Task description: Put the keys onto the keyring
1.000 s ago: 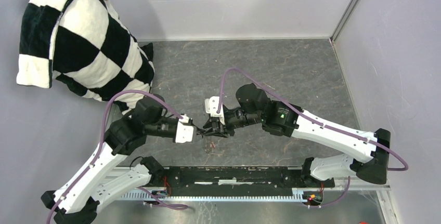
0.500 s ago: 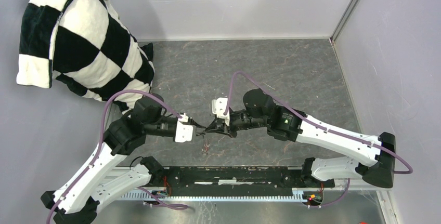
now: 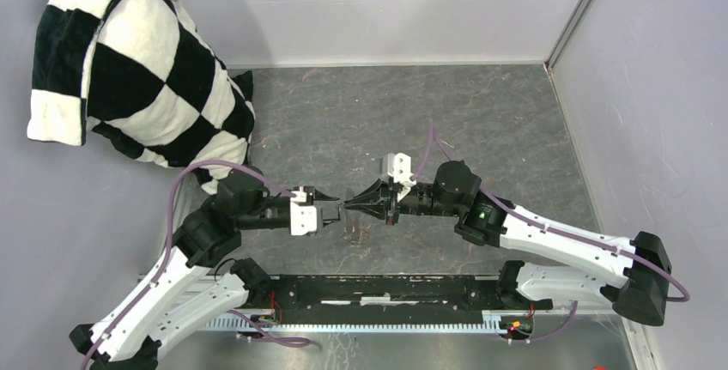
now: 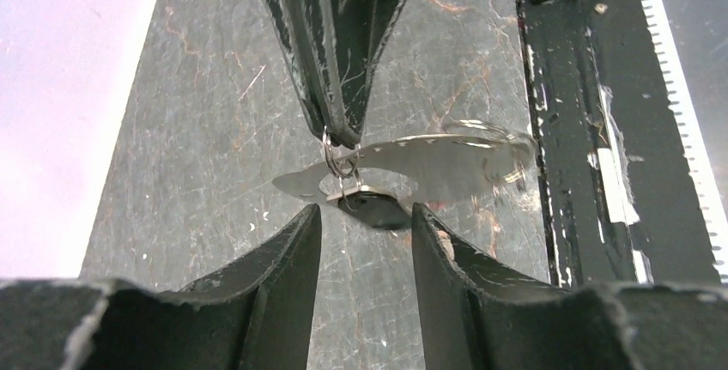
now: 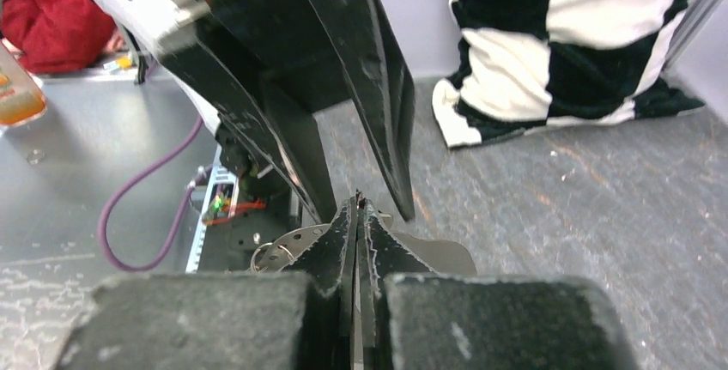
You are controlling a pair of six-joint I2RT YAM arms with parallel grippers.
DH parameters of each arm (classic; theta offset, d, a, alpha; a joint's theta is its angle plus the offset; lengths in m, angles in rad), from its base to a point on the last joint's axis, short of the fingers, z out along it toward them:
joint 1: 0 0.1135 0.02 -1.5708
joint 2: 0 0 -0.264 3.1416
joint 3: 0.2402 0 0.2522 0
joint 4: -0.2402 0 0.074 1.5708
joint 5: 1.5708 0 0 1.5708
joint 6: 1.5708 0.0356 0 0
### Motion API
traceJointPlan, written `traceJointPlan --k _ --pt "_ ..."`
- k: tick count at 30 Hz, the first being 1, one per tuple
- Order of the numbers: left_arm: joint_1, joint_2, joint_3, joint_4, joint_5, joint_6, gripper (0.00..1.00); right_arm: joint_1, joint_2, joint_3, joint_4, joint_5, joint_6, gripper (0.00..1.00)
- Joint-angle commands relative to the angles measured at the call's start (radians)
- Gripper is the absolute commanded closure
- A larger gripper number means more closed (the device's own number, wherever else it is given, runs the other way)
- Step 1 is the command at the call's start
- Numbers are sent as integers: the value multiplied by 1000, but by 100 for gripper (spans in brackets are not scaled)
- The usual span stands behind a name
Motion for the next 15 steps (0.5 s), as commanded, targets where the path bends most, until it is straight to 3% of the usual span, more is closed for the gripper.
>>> traceJointPlan --k 1,8,15 --pt "-1 24 -5 162 -33 -135 50 0 -38 -35 251 -5 68 100" --pt "-1 56 43 194 12 -227 50 -2 -24 -116 422 5 137 99" --pt "-1 54 33 195 92 -212 53 -1 1 -214 696 76 213 100"
